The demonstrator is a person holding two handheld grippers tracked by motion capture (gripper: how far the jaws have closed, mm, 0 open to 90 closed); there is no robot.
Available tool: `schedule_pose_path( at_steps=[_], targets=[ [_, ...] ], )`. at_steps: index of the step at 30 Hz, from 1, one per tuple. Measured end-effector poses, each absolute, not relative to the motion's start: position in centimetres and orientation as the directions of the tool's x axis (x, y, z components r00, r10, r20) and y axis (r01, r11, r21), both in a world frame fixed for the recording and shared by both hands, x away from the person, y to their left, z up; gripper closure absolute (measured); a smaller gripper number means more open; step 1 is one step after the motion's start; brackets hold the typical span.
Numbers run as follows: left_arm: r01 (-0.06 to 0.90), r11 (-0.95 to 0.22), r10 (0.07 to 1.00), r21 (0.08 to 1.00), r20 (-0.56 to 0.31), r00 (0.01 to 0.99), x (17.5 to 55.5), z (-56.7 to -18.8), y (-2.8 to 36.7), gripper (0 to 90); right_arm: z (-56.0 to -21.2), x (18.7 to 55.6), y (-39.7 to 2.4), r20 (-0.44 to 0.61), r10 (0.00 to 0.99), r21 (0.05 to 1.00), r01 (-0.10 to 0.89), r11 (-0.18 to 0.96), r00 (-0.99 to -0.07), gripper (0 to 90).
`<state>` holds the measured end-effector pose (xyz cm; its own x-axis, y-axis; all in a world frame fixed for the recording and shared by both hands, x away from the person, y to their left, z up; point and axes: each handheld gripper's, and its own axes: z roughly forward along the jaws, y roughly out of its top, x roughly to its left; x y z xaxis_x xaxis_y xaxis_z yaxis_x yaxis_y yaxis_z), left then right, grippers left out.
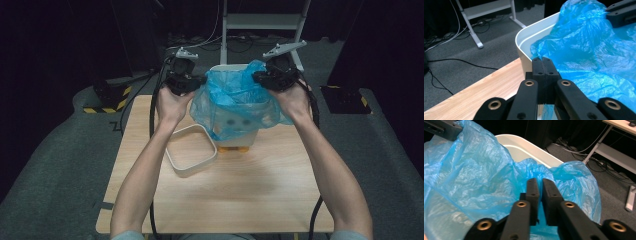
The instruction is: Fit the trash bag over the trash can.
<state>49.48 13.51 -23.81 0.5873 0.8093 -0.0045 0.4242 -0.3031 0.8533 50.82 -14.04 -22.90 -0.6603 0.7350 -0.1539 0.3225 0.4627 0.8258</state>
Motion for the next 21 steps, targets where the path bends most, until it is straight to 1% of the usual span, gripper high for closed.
schedule_pose_path(
  at_steps=[3, 7, 11, 13, 16, 19, 21],
  targets=[
    [0.418, -0.296, 0.807, 0.859, -0.01, 0.591, 49.7, -23.9, 13.4, 89.9, -22.8, 50.5, -14.5, -0.156, 0.741, 0.844, 0.301, 0.444, -0.654, 67.9],
    [0.421, -0.279, 0.804, 0.863, -0.029, 0.593, 50.0, -23.9, 13.3, 89.9, -22.3, 49.8, -15.5, -0.156, 0.75, 0.865, 0.277, 0.418, -0.643, 62.1],
    [0.416, -0.275, 0.805, 0.867, -0.03, 0.593, 50.2, -23.9, 13.2, 90.0, -21.7, 48.9, -17.0, -0.148, 0.754, 0.884, 0.256, 0.392, -0.64, 62.2],
    [0.415, -0.272, 0.805, 0.869, -0.031, 0.592, 50.4, -23.9, 13.3, 89.9, -21.7, 48.5, -17.5, -0.156, 0.749, 0.883, 0.249, 0.398, -0.644, 63.2],
    [0.422, -0.262, 0.806, 0.868, -0.043, 0.59, 50.6, -24.0, 13.3, 89.9, -22.1, 48.2, -18.1, -0.156, 0.743, 0.876, 0.257, 0.409, -0.65, 64.2],
    [0.426, -0.258, 0.808, 0.867, -0.049, 0.588, 50.9, -24.0, 13.3, 89.9, -22.4, 48.1, -18.7, -0.128, 0.738, 0.88, 0.268, 0.393, -0.662, 64.7],
    [0.427, -0.254, 0.809, 0.868, -0.05, 0.585, 51.1, -24.1, 13.3, 89.9, -22.7, 48.1, -18.9, -0.127, 0.731, 0.876, 0.269, 0.399, -0.671, 66.0]
  ],
)
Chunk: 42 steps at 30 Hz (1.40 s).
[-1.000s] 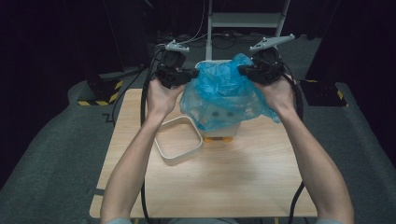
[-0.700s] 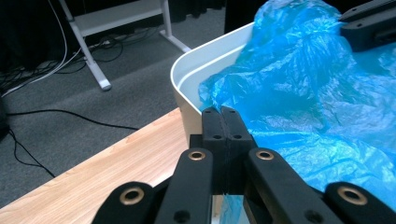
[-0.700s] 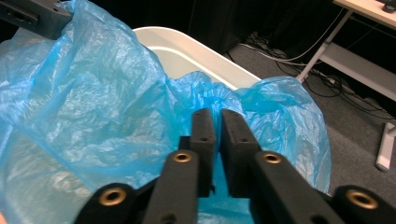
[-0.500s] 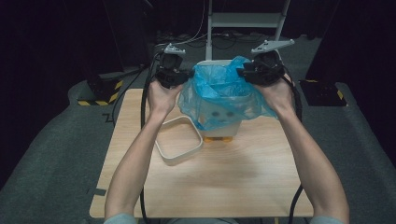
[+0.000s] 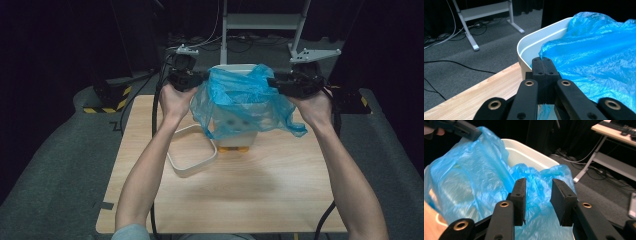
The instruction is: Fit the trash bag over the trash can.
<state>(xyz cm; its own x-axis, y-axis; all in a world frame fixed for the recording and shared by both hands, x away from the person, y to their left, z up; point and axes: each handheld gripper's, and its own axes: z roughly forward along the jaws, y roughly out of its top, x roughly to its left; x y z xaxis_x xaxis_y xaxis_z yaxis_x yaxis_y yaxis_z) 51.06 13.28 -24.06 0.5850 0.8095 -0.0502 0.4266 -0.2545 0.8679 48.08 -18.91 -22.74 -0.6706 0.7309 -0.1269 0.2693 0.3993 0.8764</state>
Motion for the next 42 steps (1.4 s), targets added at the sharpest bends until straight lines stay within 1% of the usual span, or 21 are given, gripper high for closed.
schedule_pose_path(
  at_steps=[1, 2, 5, 6, 8, 12, 21, 32, 38, 42],
  targets=[
    [0.428, -0.255, 0.809, 0.867, -0.051, 0.585, 51.1, -24.1, 13.3, 90.0, -23.0, 48.1, -18.9, -0.125, 0.728, 0.872, 0.276, 0.405, -0.674, 68.0],
    [0.428, -0.255, 0.809, 0.867, -0.051, 0.585, 51.2, -24.1, 13.2, 89.9, -23.1, 48.2, -18.9, -0.124, 0.724, 0.868, 0.279, 0.411, -0.679, 71.8],
    [0.425, -0.256, 0.811, 0.868, -0.047, 0.583, 51.4, -24.2, 13.2, 89.9, -23.4, 48.4, -18.7, -0.134, 0.723, 0.858, 0.286, 0.427, -0.678, 88.1],
    [0.424, -0.256, 0.811, 0.869, -0.046, 0.584, 51.4, -24.3, 13.2, 89.9, -23.5, 48.5, -18.7, -0.136, 0.724, 0.857, 0.286, 0.428, -0.676, 89.8],
    [0.421, -0.255, 0.811, 0.87, -0.045, 0.584, 51.5, -24.3, 13.2, 89.9, -23.6, 48.8, -18.6, -0.149, 0.729, 0.859, 0.278, 0.43, -0.668, 90.0],
    [0.421, -0.251, 0.813, 0.872, -0.046, 0.58, 51.8, -24.5, 13.2, 90.0, -23.7, 49.5, -18.4, -0.141, 0.742, 0.868, 0.279, 0.412, -0.655, 90.0],
    [0.431, -0.217, 0.827, 0.876, -0.07, 0.558, 53.1, -25.0, 13.3, 89.9, -23.7, 52.2, -18.6, -0.084, 0.77, 0.881, 0.314, 0.354, -0.632, 90.0],
    [0.441, -0.204, 0.844, 0.874, -0.071, 0.531, 54.2, -25.4, 13.6, 90.0, -24.9, 54.4, -18.6, -0.084, 0.802, 0.872, 0.346, 0.346, -0.591, 90.0],
    [0.468, -0.184, 0.852, 0.864, -0.097, 0.515, 55.0, -26.0, 14.0, 90.0, -25.0, 55.2, -18.4, -0.079, 0.81, 0.872, 0.354, 0.338, -0.581, 90.0],
    [0.484, -0.184, 0.853, 0.855, -0.106, 0.511, 55.4, -26.4, 13.9, 90.0, -25.5, 55.6, -18.1, -0.087, 0.809, 0.863, 0.361, 0.352, -0.581, 90.0]
  ],
)
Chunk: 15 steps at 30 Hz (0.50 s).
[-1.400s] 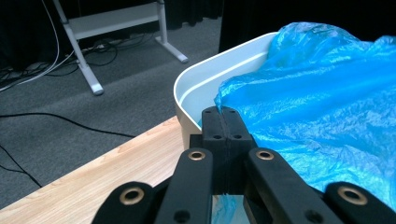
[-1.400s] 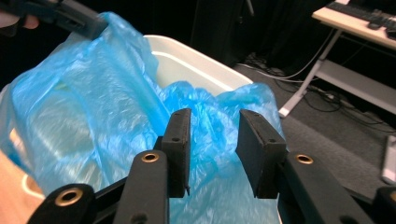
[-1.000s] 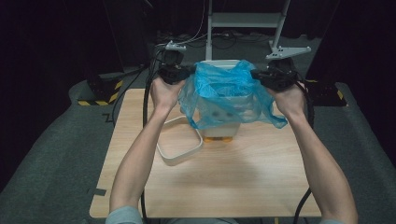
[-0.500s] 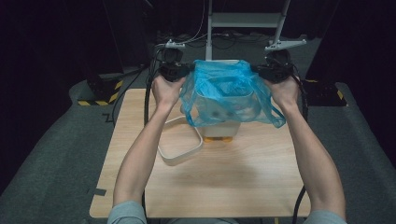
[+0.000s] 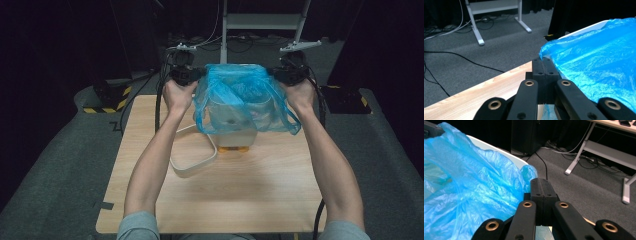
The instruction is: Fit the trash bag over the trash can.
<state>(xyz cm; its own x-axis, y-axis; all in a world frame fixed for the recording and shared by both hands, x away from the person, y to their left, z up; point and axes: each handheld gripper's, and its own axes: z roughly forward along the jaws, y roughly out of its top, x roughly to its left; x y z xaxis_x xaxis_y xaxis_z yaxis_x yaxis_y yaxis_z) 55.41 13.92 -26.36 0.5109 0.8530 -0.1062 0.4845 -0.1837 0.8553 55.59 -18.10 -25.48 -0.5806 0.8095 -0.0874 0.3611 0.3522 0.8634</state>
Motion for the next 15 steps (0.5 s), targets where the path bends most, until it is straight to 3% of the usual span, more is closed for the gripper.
schedule_pose_path(
  at_steps=[13, 15],
  targets=[
    [0.486, -0.182, 0.859, 0.855, -0.103, 0.502, 55.59, -26.6, 14.01, 89.4, -26.5, 56.04, -18.11, -0.083, 0.821, 0.861, 0.374, 0.344, -0.564, 89.7],
    [0.48, -0.17, 0.86, 0.861, -0.108, 0.498, 55.33, -26.31, 14.19, 85.6, -26.26, 55.71, -18.44, -0.08, 0.831, 0.877, 0.358, 0.322, -0.551, 82.6]
  ],
)
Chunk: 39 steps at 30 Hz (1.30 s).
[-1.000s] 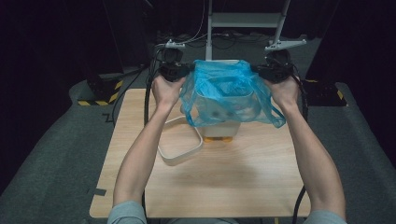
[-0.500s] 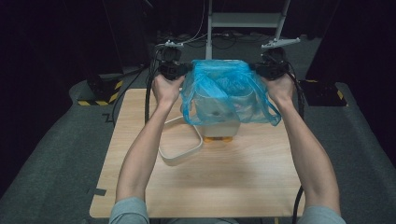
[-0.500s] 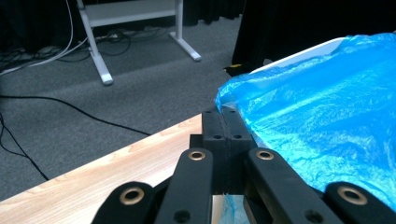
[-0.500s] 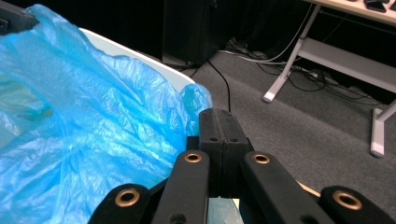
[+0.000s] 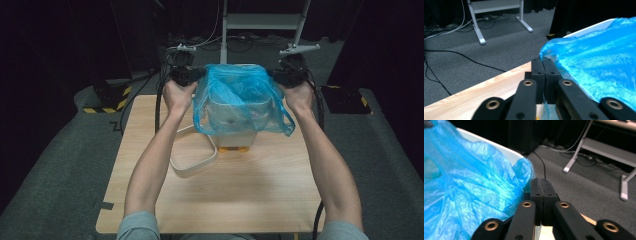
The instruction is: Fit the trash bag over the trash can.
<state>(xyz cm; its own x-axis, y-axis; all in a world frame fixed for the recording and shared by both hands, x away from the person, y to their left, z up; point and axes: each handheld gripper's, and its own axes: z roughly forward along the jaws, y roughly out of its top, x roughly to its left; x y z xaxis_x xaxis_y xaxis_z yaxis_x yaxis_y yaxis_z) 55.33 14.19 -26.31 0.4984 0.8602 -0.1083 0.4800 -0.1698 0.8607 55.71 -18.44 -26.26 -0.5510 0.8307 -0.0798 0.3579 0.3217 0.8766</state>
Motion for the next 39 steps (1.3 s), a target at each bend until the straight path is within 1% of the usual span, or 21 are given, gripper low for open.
schedule_pose_path(
  at_steps=[2, 5, 9, 14, 17, 21, 27, 29, 31, 33, 36, 38, 39],
  targets=[
    [0.478, -0.168, 0.863, 0.862, -0.106, 0.495, 55.0, -26.0, 14.4, 79.0, -25.6, 55.2, -18.9, -0.058, 0.837, 0.895, 0.344, 0.286, -0.545, 78.1],
    [0.474, -0.152, 0.86, 0.867, -0.12, 0.495, 54.7, -25.8, 14.6, 71.8, -24.8, 54.5, -19.2, -0.064, 0.834, 0.905, 0.321, 0.28, -0.548, 73.4],
    [0.457, -0.149, 0.862, 0.877, -0.111, 0.494, 54.0, -25.3, 14.8, 63.0, -24.2, 53.6, -19.4, -0.069, 0.825, 0.908, 0.308, 0.285, -0.561, 68.0],
    [0.43, -0.122, 0.864, 0.894, -0.117, 0.489, 52.8, -24.9, 15.5, 55.6, -23.6, 52.5, -19.9, -0.037, 0.811, 0.913, 0.31, 0.265, -0.585, 63.4],
    [0.418, -0.11, 0.861, 0.902, -0.124, 0.493, 51.9, -24.6, 15.9, 51.5, -23.3, 51.7, -20.0, -0.043, 0.798, 0.916, 0.295, 0.272, -0.601, 61.4],
    [0.411, -0.141, 0.85, 0.9, -0.102, 0.516, 50.7, -24.4, 15.7, 48.8, -23.3, 50.8, -19.8, -0.044, 0.778, 0.911, 0.295, 0.289, -0.627, 58.3],
    [0.426, -0.171, 0.835, 0.888, -0.099, 0.542, 49.8, -25.1, 15.1, 48.2, -24.2, 50.6, -19.4, -0.036, 0.768, 0.894, 0.323, 0.31, -0.64, 55.8],
    [0.433, -0.175, 0.838, 0.884, -0.097, 0.537, 49.9, -25.3, 15.1, 48.0, -24.4, 50.9, -19.3, -0.024, 0.767, 0.89, 0.336, 0.309, -0.642, 59.8],
    [0.439, -0.166, 0.835, 0.883, -0.111, 0.539, 50.2, -25.5, 15.0, 49.6, -24.5, 51.0, -19.1, -0.028, 0.764, 0.887, 0.337, 0.316, -0.644, 67.8],
    [0.436, -0.168, 0.834, 0.884, -0.108, 0.541, 50.3, -25.6, 14.9, 54.0, -24.6, 51.2, -19.0, -0.034, 0.768, 0.882, 0.342, 0.324, -0.64, 75.9],
    [0.433, -0.169, 0.832, 0.886, -0.108, 0.545, 50.6, -25.8, 14.7, 64.9, -24.7, 51.4, -18.8, -0.056, 0.77, 0.878, 0.337, 0.341, -0.635, 85.4],
    [0.438, -0.177, 0.833, 0.881, -0.103, 0.544, 50.8, -25.9, 14.5, 72.9, -24.7, 51.5, -18.8, -0.059, 0.775, 0.877, 0.337, 0.341, -0.63, 89.5],
    [0.443, -0.188, 0.833, 0.877, -0.097, 0.545, 50.9, -26.0, 14.4, 76.3, -24.7, 51.6, -18.8, -0.063, 0.777, 0.877, 0.337, 0.343, -0.626, 89.8]
  ],
)
